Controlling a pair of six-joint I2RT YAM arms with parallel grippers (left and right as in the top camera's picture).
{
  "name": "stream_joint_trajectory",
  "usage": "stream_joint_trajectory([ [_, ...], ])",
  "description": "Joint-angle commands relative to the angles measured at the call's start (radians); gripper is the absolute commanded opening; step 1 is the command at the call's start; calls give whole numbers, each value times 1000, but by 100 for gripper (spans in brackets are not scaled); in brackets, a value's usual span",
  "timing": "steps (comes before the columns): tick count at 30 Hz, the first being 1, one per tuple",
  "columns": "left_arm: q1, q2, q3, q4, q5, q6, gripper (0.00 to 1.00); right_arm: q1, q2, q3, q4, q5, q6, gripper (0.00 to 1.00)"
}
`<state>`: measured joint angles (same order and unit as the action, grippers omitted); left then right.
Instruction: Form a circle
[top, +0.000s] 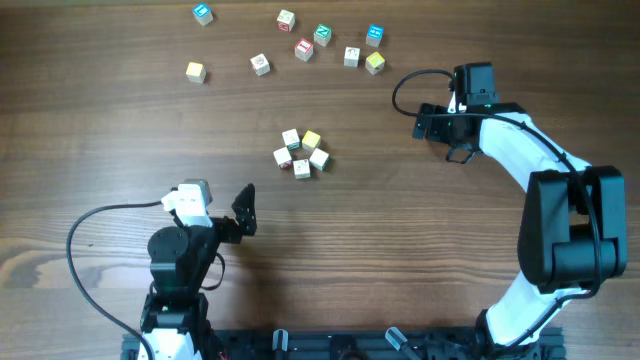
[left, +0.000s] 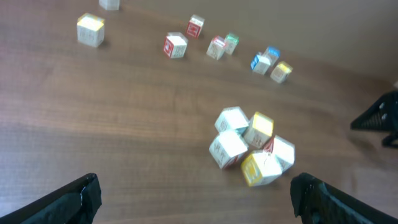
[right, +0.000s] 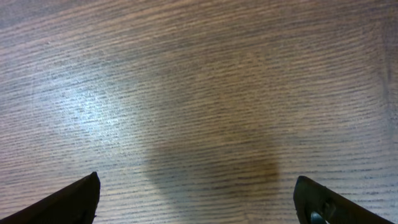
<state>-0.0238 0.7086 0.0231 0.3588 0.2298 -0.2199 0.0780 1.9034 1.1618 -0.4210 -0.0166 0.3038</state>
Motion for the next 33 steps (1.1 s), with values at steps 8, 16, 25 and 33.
stream_joint_trajectory([
  [8,6,-434,-18,-430,-94,-5,100,3,-31,18,2,19,-13,100],
  [16,6,-705,-18,-432,-164,51,100,3,-31,18,2,19,-13,100],
  [25,6,-704,-18,-431,-161,81,100,3,-31,18,2,19,-13,100],
  [33,6,-703,-18,-431,-161,81,100,3,-31,18,2,19,-13,100],
])
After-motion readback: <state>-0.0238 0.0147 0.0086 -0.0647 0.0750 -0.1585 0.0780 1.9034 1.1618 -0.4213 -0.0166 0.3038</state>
